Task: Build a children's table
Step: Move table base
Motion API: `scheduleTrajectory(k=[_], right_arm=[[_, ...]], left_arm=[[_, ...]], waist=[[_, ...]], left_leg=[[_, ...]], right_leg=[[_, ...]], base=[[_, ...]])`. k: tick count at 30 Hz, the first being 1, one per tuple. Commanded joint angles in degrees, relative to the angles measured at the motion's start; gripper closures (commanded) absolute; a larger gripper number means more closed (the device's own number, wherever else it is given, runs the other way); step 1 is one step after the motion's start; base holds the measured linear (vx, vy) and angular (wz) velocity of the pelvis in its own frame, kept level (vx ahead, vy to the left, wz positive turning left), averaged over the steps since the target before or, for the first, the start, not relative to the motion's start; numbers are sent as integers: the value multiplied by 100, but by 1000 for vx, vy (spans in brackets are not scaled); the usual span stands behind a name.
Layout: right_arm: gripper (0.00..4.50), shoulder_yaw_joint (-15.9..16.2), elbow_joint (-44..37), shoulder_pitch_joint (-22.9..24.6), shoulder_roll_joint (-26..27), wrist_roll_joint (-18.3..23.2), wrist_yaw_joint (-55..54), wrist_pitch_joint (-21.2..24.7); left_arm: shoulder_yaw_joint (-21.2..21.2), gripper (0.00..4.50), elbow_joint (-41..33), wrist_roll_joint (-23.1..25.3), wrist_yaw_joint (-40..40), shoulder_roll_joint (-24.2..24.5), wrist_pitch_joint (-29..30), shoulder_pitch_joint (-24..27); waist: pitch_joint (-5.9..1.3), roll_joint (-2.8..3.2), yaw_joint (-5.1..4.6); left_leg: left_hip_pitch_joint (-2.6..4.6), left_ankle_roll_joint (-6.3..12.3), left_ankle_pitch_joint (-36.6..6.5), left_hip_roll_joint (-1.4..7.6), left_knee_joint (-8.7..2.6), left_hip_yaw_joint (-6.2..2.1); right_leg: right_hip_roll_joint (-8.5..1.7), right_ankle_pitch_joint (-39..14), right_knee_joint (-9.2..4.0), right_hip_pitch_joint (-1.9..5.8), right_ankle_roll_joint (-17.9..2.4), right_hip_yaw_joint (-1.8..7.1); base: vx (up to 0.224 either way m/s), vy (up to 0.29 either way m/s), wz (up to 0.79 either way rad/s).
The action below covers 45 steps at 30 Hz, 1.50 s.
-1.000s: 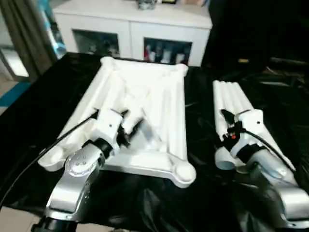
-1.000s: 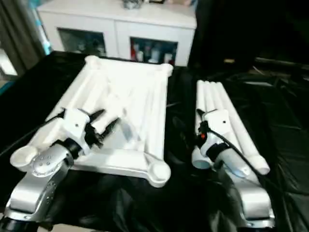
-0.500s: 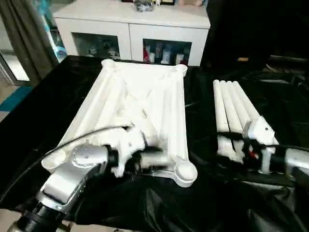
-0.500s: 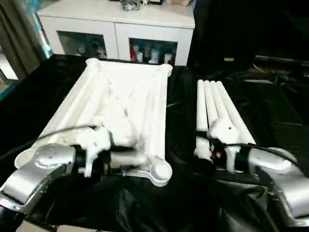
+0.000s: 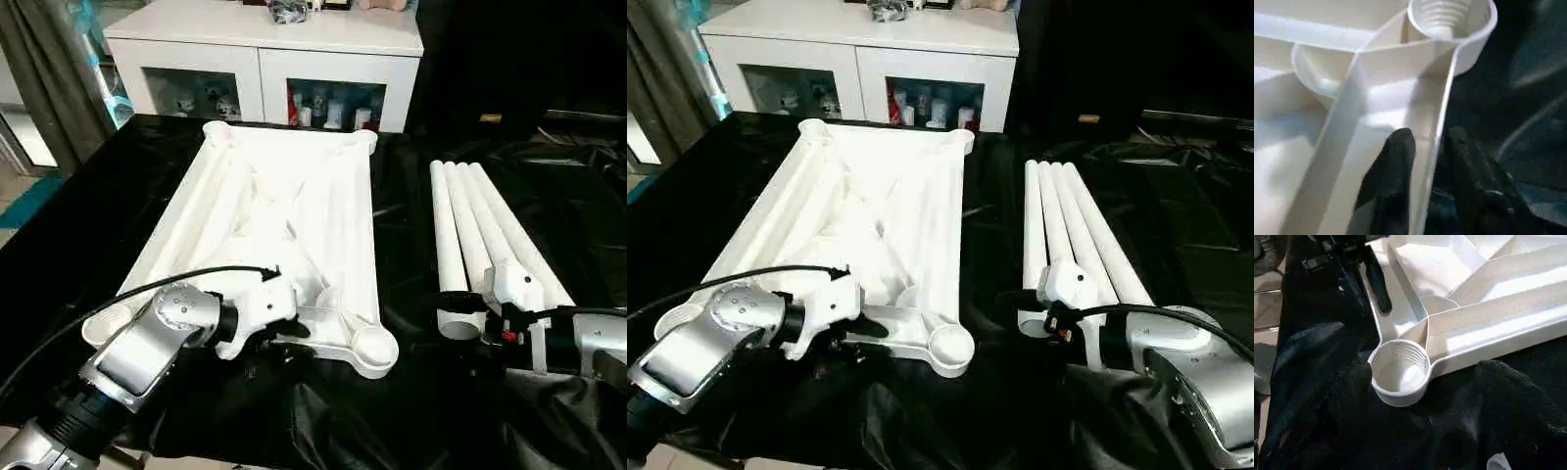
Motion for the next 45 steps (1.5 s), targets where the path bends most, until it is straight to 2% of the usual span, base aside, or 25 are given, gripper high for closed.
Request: scheduleTrajectory(k=[1,3,7,9,11,14,16,22,23,32,37,42,45], right_arm=[[75,67,-55,-76,-107,-50,33,-4],[75,85,-55,-71,-119,-80,30,-14],[75,130,-56,-44,-117,-140,20,-49],[75,136,-59,-38,-110,-151,20,-53],[75,146,-69,-36,-90,-177,24,-50],[75,157,-70,-38,-81,-188,17,-54],[75,183,-72,-41,-54,-211,-10,-68],[75,249,-43,-58,17,-259,-66,-129],[75,251,-42,-59,18,-261,-67,-131],[75,298,-23,-100,68,-300,-114,-163],[75,279,-22,-74,87,-327,-125,-185],[75,252,-28,-30,96,-351,-165,-226],[75,250,-6,-31,115,-367,-197,-253]], left_arm=[[-52,361,7,76,-71,31,-115,-107],[-73,376,30,109,-61,17,-173,-117],[-40,416,162,260,174,-89,-441,-145],[-9,432,194,302,247,-130,-520,-151],[54,444,196,396,364,-195,-736,-137],[55,448,159,462,417,-202,-888,-113],[-13,448,34,704,561,-183,-1292,-71],[-173,448,-20,1245,807,-133,-1957,-136],[-174,448,-19,1251,809,-133,-1966,-137],[-62,448,299,1392,891,-22,-1980,-66],[72,448,318,1360,953,-37,-1779,-15],[67,448,191,1586,1000,116,-1833,-10],[-73,448,72,1934,1077,256,-2021,-58]], waist=[[-276,-16,8],[-276,-2,10],[-278,-22,3],[-277,-12,6],[-275,-29,-23],[-287,-31,-42],[-295,-51,-39],[-306,-28,1],[-305,-46,5],[-283,-34,21],[-272,-30,8],[-276,-43,-8],[-278,-38,-23]], left_leg=[[-15,352,-896,341,-474,-105],[-13,338,-924,342,-475,-107],[-23,357,-895,344,-473,-105],[-21,357,-909,349,-470,-104],[-44,362,-901,347,-478,-113],[-55,382,-839,342,-465,-108],[-55,430,-750,346,-455,-102],[-53,488,-592,367,-456,-99],[-50,488,-605,368,-454,-97],[-36,381,-805,366,-472,-93],[-41,339,-901,365,-481,-95],[-51,339,-881,361,-481,-102],[-48,366,-859,368,-481,-106]], right_leg=[[-490,-755,-473,252,-1474,246],[-492,-844,-476,250,-1459,245],[-496,-874,-485,252,-1429,249],[-504,-902,-489,251,-1422,250],[-505,-920,-489,263,-1400,247],[-506,-947,-490,266,-1356,246],[-491,-803,-490,256,-1354,243],[-497,-359,-442,251,-1427,236],[-495,-359,-442,248,-1432,232],[-505,-655,-459,235,-1407,238],[-508,-819,-476,230,-1382,243],[-503,-923,-479,233,-1321,242],[-495,-840,-479,229,-1301,238]], base=[[0,0,0],[0,0,0],[0,0,0],[0,0,0],[0,0,0],[0,0,0],[0,0,0],[0,0,0],[0,0,0],[0,0,0],[0,0,0],[0,0,0],[0,0,0]])
